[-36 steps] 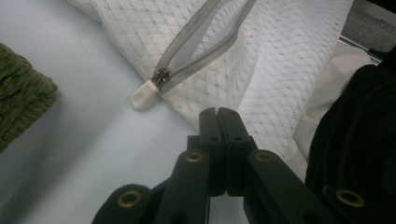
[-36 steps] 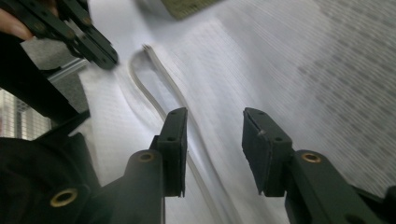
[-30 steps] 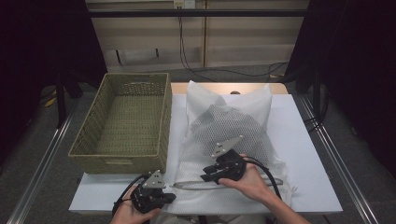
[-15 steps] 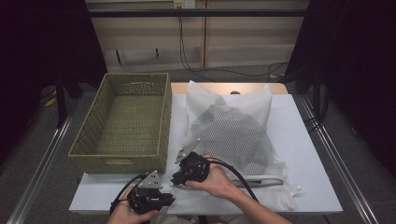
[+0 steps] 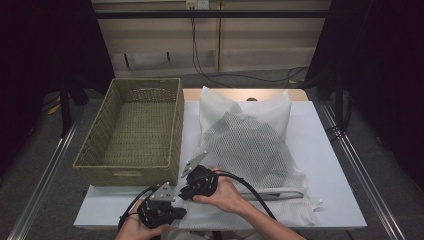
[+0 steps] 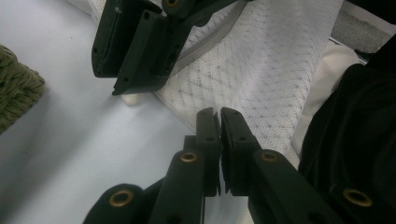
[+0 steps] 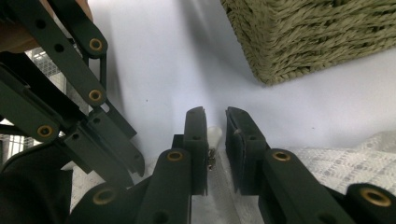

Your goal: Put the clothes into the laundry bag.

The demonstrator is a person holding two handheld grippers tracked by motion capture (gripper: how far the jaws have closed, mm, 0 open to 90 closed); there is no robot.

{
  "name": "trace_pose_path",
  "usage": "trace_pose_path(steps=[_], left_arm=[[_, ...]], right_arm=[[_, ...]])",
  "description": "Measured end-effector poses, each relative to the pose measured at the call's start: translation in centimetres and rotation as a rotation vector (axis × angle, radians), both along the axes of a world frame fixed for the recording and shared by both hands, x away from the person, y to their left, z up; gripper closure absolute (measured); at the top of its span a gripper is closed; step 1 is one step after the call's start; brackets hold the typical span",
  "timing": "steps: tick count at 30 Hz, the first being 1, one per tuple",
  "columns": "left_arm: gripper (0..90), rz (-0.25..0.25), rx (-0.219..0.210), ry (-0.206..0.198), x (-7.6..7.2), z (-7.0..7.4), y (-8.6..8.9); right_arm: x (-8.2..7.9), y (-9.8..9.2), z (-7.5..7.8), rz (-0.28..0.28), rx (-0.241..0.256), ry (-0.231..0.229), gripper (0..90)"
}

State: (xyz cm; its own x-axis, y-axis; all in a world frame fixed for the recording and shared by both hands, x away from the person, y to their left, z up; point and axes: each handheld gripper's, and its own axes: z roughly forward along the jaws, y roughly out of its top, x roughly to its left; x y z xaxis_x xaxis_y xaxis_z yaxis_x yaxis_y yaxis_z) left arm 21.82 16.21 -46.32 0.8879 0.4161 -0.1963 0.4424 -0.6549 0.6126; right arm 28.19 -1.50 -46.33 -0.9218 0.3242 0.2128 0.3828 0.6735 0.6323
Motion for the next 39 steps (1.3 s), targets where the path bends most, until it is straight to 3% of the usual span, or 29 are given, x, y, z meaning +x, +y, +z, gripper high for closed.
trace_pose_path(steps=[10, 14, 26, 28, 31, 39], left_arm=[[86.2, -0.003, -0.001, -0.001, 0.1, 0.0, 0.0], [86.2, 0.000, -0.001, -0.004, 0.1, 0.0, 0.0], [86.3, 0.006, -0.002, -0.007, 0.0, -0.1, 0.0], [86.3, 0.014, -0.007, -0.005, 0.0, -0.1, 0.0], [86.3, 0.013, -0.006, -0.005, 0.0, -0.1, 0.0], [86.1, 0.010, -0.002, -0.008, 0.0, -0.1, 0.0]], right_arm=[[-0.3, 0.6, -0.5, 0.008, -0.032, -0.033, 75.9], [-0.4, 0.7, -0.5, 0.011, -0.039, -0.039, 80.6], [-0.4, -0.5, 0.8, -0.016, 0.042, -0.022, 81.0], [-0.4, -0.8, 1.3, -0.032, 0.080, -0.001, 81.1], [-0.5, -1.1, 1.8, -0.030, 0.085, -0.019, 81.1], [-0.8, -2.1, 1.8, -0.021, 0.061, -0.008, 81.1]])
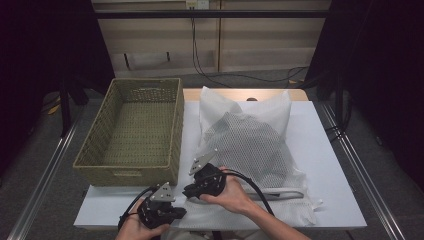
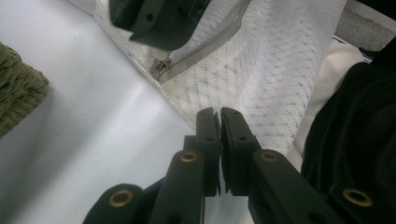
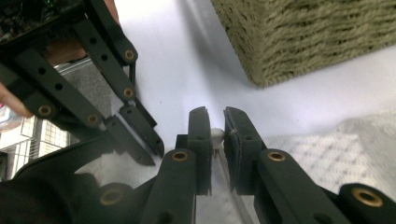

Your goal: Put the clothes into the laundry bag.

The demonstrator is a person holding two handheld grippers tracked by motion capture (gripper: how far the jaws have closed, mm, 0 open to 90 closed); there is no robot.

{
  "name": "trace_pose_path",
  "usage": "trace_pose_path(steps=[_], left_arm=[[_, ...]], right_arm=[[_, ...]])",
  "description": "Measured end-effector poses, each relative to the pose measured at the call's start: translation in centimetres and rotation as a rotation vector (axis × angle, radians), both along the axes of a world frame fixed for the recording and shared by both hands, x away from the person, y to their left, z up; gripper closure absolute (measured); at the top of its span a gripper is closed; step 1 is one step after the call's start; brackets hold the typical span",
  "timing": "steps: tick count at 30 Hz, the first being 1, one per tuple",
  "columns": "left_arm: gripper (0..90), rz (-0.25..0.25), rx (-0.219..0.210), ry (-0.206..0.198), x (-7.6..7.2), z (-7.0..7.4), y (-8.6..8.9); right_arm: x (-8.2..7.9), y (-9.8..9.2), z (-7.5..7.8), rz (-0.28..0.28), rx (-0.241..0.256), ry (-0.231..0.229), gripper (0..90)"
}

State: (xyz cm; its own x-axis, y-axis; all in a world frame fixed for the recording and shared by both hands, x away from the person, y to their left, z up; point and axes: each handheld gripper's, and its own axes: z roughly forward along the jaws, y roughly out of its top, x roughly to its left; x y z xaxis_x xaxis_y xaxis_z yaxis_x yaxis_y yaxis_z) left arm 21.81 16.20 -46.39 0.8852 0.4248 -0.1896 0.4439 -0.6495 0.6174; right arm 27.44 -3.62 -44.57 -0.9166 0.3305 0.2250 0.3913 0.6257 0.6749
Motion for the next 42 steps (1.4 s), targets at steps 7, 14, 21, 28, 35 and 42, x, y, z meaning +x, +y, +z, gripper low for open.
trace_pose_path(steps=[7, 14, 21, 28, 35, 42], left_arm=[[86.0, -0.007, 0.004, -0.001, 0.1, 0.0, 0.0], [85.9, -0.003, -0.002, -0.001, 0.0, 0.0, 0.0], [85.9, -0.001, -0.001, -0.003, 0.0, 0.0, 0.0], [85.8, -0.012, 0.006, -0.002, 0.1, 0.0, 0.0], [84.5, 0.005, 0.008, 0.005, 0.1, 0.0, 0.1], [82.6, 0.012, -0.013, 0.007, 0.1, 0.1, 0.0]], right_arm=[[0.0, -0.4, -0.5, 0.008, -0.040, 0.014, 80.9], [0.2, 0.1, -0.9, 0.015, -0.052, 0.013, 80.2], [0.4, 0.4, -1.6, 0.020, -0.056, 0.019, 80.1], [0.3, 0.7, -2.0, 0.018, -0.087, 0.028, 80.4], [0.2, 0.0, -1.4, 0.024, -0.068, 0.016, 81.4], [0.2, -0.7, -0.9, 0.020, -0.059, 0.017, 81.4]])
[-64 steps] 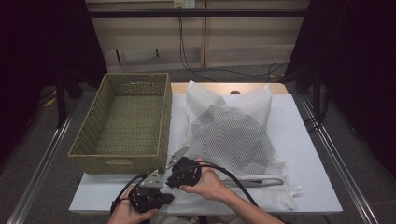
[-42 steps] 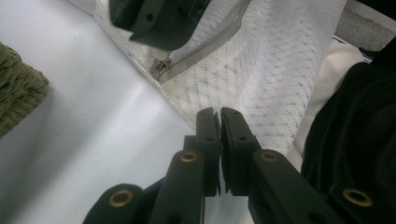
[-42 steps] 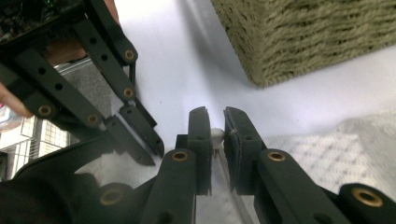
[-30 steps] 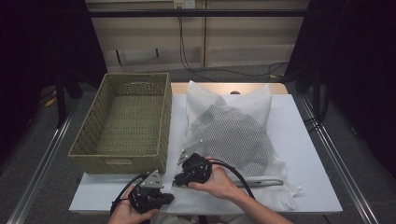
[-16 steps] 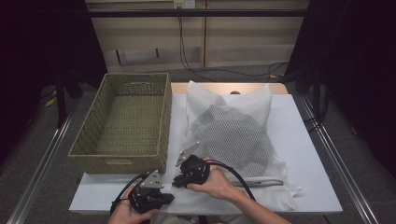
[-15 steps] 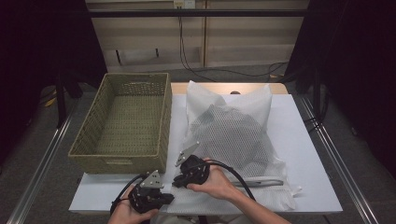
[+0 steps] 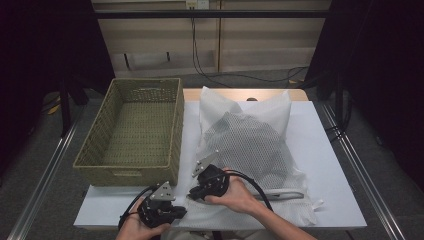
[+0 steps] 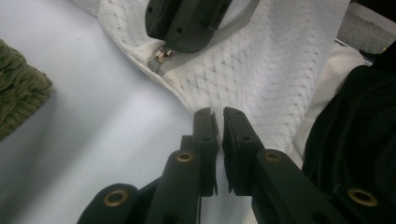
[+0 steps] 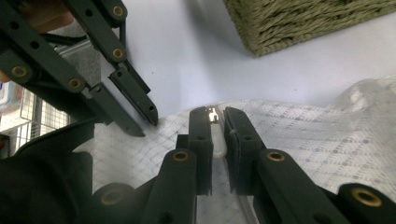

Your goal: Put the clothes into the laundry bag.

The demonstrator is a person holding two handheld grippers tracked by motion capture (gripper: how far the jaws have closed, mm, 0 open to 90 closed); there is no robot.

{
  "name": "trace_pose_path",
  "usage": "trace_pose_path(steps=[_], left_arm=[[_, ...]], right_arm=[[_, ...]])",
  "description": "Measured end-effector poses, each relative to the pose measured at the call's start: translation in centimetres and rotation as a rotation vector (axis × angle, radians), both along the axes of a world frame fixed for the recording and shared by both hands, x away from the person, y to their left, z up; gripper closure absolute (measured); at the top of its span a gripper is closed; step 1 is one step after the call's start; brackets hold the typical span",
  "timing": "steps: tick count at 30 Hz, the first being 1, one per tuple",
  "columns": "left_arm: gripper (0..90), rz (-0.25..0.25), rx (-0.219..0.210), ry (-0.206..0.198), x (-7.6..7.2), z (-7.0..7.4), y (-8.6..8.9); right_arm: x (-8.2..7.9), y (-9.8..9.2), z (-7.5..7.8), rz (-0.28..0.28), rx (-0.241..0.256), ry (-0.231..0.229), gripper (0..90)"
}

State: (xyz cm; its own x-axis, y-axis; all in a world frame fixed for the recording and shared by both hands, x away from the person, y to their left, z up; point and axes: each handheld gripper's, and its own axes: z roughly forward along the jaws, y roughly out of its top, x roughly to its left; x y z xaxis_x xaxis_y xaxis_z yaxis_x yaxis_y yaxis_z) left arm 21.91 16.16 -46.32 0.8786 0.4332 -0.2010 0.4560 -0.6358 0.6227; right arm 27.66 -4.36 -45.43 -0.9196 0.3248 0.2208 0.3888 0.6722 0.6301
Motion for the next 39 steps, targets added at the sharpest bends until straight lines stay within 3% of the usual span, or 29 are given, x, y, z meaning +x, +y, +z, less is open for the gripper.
trace_pose_path(steps=[4, 13, 20, 35, 39], left_arm=[[77.0, 0.010, -0.042, -0.011, 0.0, 0.2, 0.2], [67.9, 0.039, -0.065, -0.018, 0.3, 0.6, 1.0], [63.0, 0.093, -0.141, -0.050, 0.5, 1.3, 2.0], [56.5, 0.124, -0.172, -0.071, 0.8, 2.0, 1.7], [53.1, 0.113, -0.155, -0.073, 0.7, 2.1, 1.3]], right_arm=[[0.1, -0.1, -0.1, -0.006, 0.004, -0.001, 81.4], [0.3, -0.2, -0.1, -0.026, 0.018, 0.005, 81.4], [0.6, -0.4, 0.0, -0.031, 0.024, -0.001, 81.4], [0.6, -1.4, 1.3, -0.052, 0.062, -0.030, 81.4], [0.6, -1.4, 1.3, -0.060, 0.060, -0.027, 81.4]])
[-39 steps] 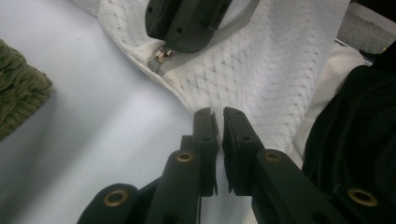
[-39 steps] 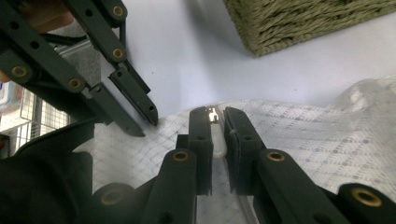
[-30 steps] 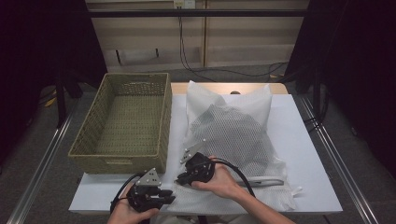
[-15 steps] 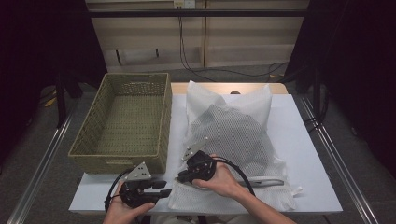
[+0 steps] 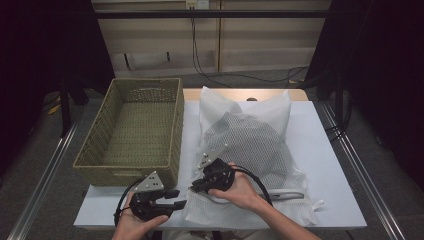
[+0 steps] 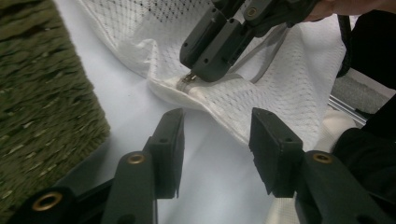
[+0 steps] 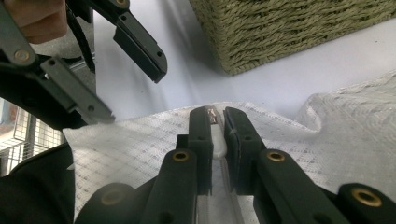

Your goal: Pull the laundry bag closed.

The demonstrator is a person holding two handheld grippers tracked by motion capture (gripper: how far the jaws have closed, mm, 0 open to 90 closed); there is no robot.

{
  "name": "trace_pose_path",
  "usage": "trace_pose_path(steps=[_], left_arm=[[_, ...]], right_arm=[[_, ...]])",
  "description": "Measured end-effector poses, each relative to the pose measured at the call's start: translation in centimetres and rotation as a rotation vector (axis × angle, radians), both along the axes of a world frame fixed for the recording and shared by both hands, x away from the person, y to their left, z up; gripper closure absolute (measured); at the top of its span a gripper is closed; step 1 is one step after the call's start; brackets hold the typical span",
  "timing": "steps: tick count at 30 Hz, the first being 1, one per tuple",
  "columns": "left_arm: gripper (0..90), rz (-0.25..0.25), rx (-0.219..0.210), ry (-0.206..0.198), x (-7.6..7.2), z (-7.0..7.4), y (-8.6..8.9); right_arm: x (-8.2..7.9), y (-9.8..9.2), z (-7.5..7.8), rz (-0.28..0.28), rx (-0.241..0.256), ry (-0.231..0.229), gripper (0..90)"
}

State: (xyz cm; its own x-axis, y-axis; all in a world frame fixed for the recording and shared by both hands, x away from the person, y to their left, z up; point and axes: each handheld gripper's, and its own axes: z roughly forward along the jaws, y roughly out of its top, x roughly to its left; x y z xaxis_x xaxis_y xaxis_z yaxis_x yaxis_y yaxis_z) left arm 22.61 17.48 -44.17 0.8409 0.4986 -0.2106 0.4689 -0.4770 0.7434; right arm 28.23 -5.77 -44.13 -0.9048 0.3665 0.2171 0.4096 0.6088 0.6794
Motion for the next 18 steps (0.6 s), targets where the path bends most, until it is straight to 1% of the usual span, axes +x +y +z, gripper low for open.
trace_pose_path(steps=[1, 3, 5, 6, 7, 8, 9, 10, 11, 14, 16, 17, 18], left_arm=[[53.1, -0.002, 0.000, 0.001, 0.0, 0.0, -0.1], [52.6, 0.003, -0.016, 0.004, 0.1, 0.0, -0.2], [51.8, 0.004, -0.008, -0.002, 0.2, 0.1, -0.3], [50.4, 0.020, 0.001, -0.004, 0.3, 0.1, -0.4], [48.2, 0.024, 0.011, -0.008, 0.4, 0.1, -0.5], [48.5, 0.018, 0.016, -0.009, 0.4, 0.2, -0.6], [48.9, 0.019, 0.015, -0.011, 0.4, 0.2, -0.7], [48.9, 0.020, 0.011, -0.010, 0.4, 0.2, -0.7], [48.9, 0.024, 0.003, -0.008, 0.5, 0.2, -0.9], [50.3, 0.010, 0.011, -0.009, 0.5, 0.4, -1.1], [50.1, 0.020, 0.010, -0.010, 0.5, 0.5, -1.3], [50.1, 0.011, 0.013, -0.006, 0.5, 0.5, -1.4], [50.1, 0.015, 0.020, -0.003, 0.6, 0.5, -1.5]], right_arm=[[0.0, 0.0, 0.0, 0.003, -0.002, -0.002, 81.4], [0.0, 0.0, 0.1, 0.014, -0.011, -0.002, 81.5], [-0.1, 0.0, 0.3, 0.001, -0.009, -0.003, 81.5], [0.0, 0.0, 0.3, 0.002, -0.005, -0.003, 81.4], [0.0, -0.1, 0.3, 0.001, 0.004, -0.002, 81.4], [0.0, -0.1, 0.2, -0.002, 0.007, 0.000, 81.5], [-0.1, -0.2, 0.2, -0.002, 0.003, 0.005, 81.5], [-0.1, -0.1, 0.2, -0.005, 0.009, -0.003, 81.4], [-0.1, -0.2, 0.3, -0.004, 0.005, -0.007, 81.5], [-0.3, -0.2, 0.6, -0.001, 0.012, -0.019, 81.5], [-0.4, -0.4, 0.7, -0.002, 0.007, -0.029, 81.4], [-0.5, -0.5, 0.7, -0.005, 0.015, -0.019, 81.5], [-0.4, -0.6, 0.7, 0.002, 0.022, -0.030, 81.5]])
